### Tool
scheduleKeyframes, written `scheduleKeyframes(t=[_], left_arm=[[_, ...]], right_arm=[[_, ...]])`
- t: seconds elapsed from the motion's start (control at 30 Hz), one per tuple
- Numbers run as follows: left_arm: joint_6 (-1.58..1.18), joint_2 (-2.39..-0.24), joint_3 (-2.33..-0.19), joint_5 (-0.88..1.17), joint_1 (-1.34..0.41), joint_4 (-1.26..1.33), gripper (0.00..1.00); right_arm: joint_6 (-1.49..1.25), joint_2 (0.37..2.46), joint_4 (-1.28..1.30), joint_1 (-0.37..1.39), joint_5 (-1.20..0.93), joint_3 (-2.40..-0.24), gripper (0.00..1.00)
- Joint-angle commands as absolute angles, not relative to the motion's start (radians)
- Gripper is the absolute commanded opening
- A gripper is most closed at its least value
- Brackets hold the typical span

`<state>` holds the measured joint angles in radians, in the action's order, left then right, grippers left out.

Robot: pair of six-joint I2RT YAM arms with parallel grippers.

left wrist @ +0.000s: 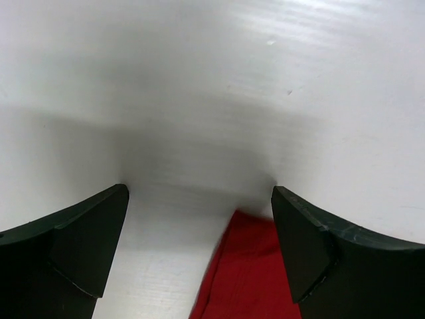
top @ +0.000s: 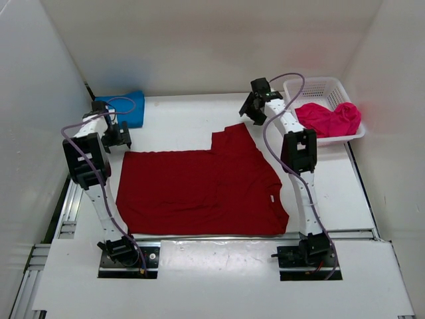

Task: Fold and stack the t-shirts
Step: Grap the side of the flattened tshirt furthest away from the robot with both arms

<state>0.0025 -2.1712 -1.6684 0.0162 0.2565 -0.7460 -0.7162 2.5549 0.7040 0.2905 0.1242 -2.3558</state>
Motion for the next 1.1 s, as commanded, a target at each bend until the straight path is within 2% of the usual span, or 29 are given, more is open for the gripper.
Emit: scheduleKeyframes(t=[0.0,0.17,0.2,0.27,0.3,0.4,0.43,0.5,0.6,0.7,0.8,0.9,0.97,1.07], left_arm=[[0.000,-2.174,-1.701,0.074,0.230,-0.732,1.00],[0.000,-2.183,-1.643,0.084,0.187,-0.723,1.00],[0.000,-2.183,-1.643,0.071,0.172,-0.723,1.00],[0.000,-2.201,-1.632,0.048,0.158,-0.723,1.00],[0.000,-2.201,-1.632,0.031,0.158,-0.723,1.00],[0.000,-2.201,-1.609,-0.023,0.149,-0.723,0.97],[0.000,-2.201,-1.609,-0.023,0.149,-0.723,0.96],[0.000,-2.172,-1.583,-0.023,0.160,-0.723,0.87],[0.000,-2.160,-1.557,-0.009,0.169,-0.723,0.70],[0.000,-2.149,-1.536,-0.035,0.169,-0.723,0.70],[0.000,-2.129,-1.525,-0.058,0.169,-0.723,0.83],[0.000,-2.109,-1.493,-0.042,0.169,-0.723,0.83],[0.000,-2.109,-1.480,-0.026,0.169,-0.732,0.76],[0.000,-2.158,-1.480,-0.035,0.147,-0.771,0.57]], right_arm=[[-0.775,2.615,0.696,0.324,0.172,-2.381,0.71],[-0.833,2.626,0.785,0.350,0.201,-2.381,0.63],[-0.842,2.626,0.802,0.350,0.201,-2.381,0.57],[-0.856,2.626,0.816,0.350,0.201,-2.367,0.52],[-0.856,2.626,0.816,0.350,0.181,-2.358,0.43],[-0.879,2.635,0.815,0.350,0.114,-2.367,0.26],[-0.893,2.635,0.805,0.350,0.098,-2.367,0.14],[-0.902,2.635,0.793,0.350,0.078,-2.356,0.01],[-0.911,2.602,0.769,0.341,0.078,-2.327,0.00],[-0.876,2.556,0.749,0.341,0.078,-2.269,0.00],[-0.813,2.496,0.720,0.341,0.078,-2.202,0.00],[-0.761,2.429,0.698,0.341,0.078,-2.125,0.00],[-0.729,2.396,0.678,0.341,0.069,-2.085,0.00],[-0.707,2.355,0.657,0.341,0.069,-2.046,0.00]])
